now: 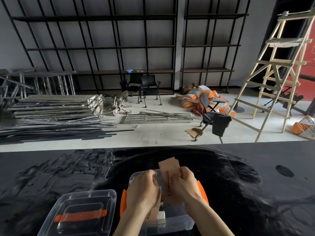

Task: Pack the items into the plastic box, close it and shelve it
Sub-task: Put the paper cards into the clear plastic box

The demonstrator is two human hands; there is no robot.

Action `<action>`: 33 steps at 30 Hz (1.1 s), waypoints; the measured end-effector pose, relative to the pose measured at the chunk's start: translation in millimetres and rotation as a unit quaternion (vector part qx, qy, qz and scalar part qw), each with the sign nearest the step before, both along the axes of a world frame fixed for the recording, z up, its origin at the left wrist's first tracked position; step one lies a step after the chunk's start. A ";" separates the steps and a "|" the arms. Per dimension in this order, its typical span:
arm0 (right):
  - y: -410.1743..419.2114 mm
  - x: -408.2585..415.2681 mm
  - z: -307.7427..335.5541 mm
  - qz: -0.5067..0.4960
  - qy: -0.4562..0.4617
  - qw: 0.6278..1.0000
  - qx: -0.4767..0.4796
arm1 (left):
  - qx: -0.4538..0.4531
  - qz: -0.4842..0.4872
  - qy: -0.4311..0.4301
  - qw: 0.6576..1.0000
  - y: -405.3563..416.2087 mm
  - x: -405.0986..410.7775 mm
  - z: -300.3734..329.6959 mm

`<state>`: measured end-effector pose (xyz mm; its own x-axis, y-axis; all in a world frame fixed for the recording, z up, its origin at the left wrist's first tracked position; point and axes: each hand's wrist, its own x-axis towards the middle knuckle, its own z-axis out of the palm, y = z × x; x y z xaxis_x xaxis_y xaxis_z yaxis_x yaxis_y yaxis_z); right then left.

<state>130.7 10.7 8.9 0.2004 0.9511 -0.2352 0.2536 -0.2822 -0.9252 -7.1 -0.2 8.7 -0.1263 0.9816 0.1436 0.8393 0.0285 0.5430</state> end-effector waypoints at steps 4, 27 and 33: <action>0.4 -0.8 3.0 -0.002 -0.039 0.999 0.001 | -0.099 -0.022 0.212 0.972 -5.8 4.6 -11.6; 8.1 -14.2 -13.6 0.080 0.075 0.993 -0.040 | -0.064 0.033 -0.328 0.942 0.9 24.1 3.8; 10.5 4.7 -6.2 0.145 -0.100 0.982 0.072 | -0.092 0.048 -0.412 0.905 10.6 33.6 1.7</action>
<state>135.4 21.2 2.7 -0.0557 0.9955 -0.0771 0.4853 -0.0405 -0.8734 26.4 10.4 10.5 -0.2025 0.9578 -0.2039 0.1394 0.2343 0.9621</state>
